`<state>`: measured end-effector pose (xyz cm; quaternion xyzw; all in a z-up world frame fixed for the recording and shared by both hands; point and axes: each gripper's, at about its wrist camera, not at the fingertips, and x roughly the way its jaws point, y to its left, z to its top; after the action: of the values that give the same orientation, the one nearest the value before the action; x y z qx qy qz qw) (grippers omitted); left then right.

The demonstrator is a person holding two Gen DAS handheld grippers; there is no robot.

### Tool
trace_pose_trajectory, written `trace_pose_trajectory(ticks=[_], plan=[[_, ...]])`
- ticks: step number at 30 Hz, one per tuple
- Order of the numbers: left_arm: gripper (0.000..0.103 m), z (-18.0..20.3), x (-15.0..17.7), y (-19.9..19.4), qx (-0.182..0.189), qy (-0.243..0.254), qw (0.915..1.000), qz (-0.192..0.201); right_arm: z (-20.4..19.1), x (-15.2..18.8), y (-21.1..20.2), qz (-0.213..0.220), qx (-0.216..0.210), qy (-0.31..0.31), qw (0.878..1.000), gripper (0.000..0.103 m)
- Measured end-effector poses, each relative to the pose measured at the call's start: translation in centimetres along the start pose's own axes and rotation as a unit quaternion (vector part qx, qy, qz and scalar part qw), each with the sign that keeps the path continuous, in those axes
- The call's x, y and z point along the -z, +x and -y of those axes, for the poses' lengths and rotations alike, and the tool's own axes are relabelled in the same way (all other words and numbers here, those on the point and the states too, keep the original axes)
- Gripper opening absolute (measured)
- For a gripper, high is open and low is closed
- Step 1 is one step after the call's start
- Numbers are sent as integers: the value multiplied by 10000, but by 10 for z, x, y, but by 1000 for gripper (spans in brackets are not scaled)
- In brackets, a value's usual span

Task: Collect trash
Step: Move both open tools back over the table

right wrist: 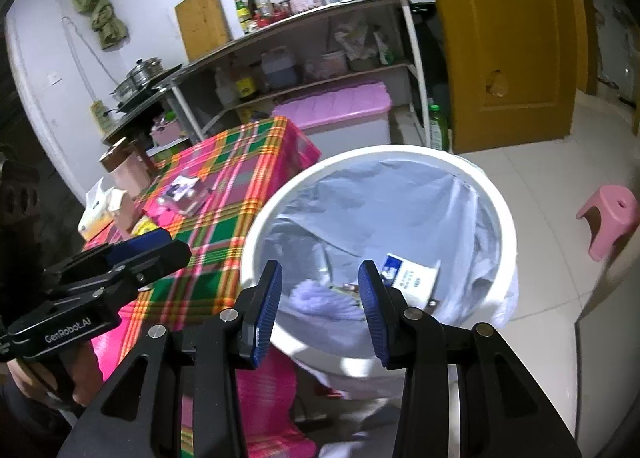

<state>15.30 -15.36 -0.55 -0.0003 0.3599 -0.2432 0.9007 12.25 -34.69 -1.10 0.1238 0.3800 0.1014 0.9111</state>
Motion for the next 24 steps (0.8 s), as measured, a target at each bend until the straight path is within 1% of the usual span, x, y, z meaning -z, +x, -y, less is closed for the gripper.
trace_pose_trajectory(ticks=[3, 5, 6, 13, 24], plan=[[49, -7, 4, -12, -95, -40, 9999, 80, -13, 2, -1, -5, -113, -117, 9999, 44], [49, -12, 7, -19, -151, -81, 9998, 115, -23, 4, 0, 0, -211, -219, 9995, 54], [49, -15, 9, -22, -172, -97, 9997, 129, -28, 5, 0, 4, -259, -270, 9993, 55], [49, -39, 22, -47, -399, -293, 9985, 226, -57, 11, 0, 47, -503, -607, 9969, 56], [49, -82, 45, -82, -824, -637, 9941, 301, -101, 20, 16, -181, -844, -1062, 9906, 57]])
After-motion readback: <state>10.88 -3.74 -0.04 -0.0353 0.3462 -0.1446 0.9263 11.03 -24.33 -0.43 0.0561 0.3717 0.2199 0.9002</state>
